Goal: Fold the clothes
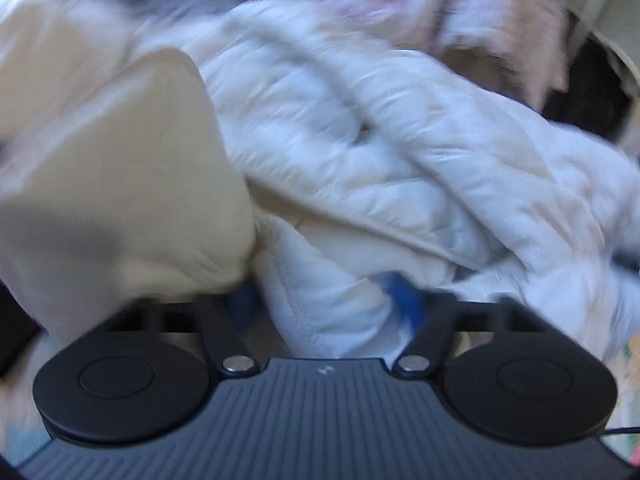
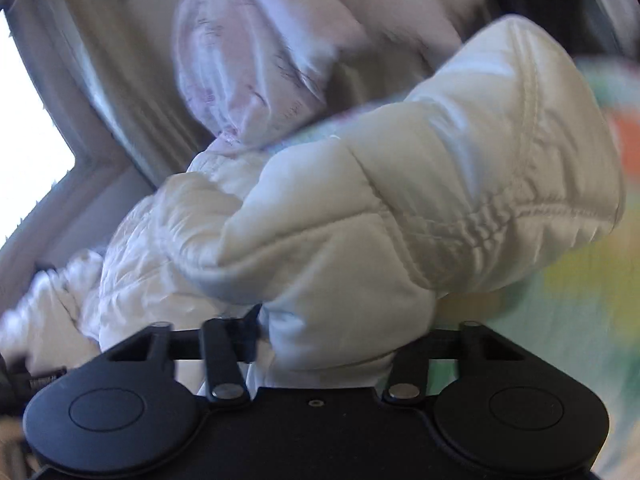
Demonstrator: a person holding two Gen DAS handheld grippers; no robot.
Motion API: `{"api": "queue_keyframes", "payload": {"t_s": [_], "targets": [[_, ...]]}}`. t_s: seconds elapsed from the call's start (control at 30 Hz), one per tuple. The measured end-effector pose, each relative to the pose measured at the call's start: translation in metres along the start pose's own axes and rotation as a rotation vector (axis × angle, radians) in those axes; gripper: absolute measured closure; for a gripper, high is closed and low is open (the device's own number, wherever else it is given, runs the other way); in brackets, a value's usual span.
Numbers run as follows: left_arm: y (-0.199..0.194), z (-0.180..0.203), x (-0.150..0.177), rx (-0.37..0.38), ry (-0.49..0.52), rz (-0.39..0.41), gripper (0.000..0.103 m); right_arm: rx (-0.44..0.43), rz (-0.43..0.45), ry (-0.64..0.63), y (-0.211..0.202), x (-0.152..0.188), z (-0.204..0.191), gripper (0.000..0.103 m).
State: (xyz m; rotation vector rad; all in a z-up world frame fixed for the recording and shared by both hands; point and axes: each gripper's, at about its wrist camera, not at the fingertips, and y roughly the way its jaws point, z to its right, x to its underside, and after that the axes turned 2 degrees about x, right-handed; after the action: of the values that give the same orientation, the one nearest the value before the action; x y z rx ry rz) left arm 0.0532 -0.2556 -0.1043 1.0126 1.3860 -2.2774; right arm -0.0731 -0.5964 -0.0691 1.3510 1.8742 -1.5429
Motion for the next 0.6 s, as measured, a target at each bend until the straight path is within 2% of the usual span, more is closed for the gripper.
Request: {"api": "queue_keyframes", "payload": {"t_s": [0.1, 0.2, 0.27, 0.33, 0.37, 0.43, 0.47, 0.53, 0.6], "targets": [[0.020, 0.044, -0.015, 0.056, 0.034, 0.029, 0.066, 0.085, 0.102, -0.128, -0.016, -0.040, -0.004, 0.068], [0.034, 0.093, -0.025, 0.080, 0.111, 0.102, 0.070, 0.140, 0.178, -0.126, -0.035, -0.069, 0.014, 0.070], [0.046, 0.118, -0.028, 0.071, 0.156, 0.106, 0.070, 0.184, 0.202, -0.129, -0.045, -0.076, 0.030, 0.069], [0.060, 0.140, -0.028, 0.054, 0.195, 0.088, 0.070, 0.242, 0.108, -0.057, -0.038, -0.067, 0.066, 0.053], [0.066, 0.146, -0.025, 0.041, 0.211, 0.069, 0.070, 0.271, 0.051, -0.016, -0.033, -0.061, 0.085, 0.050], [0.070, 0.151, -0.017, 0.025, 0.256, 0.063, 0.070, 0.306, -0.069, 0.107, -0.028, -0.032, 0.123, 0.047], [0.071, 0.154, -0.013, 0.018, 0.280, 0.064, 0.070, 0.298, -0.100, 0.129, -0.033, -0.014, 0.135, 0.047], [0.070, 0.154, -0.006, 0.006, 0.316, 0.051, 0.071, 0.261, -0.128, 0.149, -0.049, 0.019, 0.149, 0.048], [0.067, 0.155, -0.001, -0.014, 0.347, 0.034, 0.071, 0.260, -0.156, 0.143, -0.073, 0.044, 0.149, 0.048]]}}
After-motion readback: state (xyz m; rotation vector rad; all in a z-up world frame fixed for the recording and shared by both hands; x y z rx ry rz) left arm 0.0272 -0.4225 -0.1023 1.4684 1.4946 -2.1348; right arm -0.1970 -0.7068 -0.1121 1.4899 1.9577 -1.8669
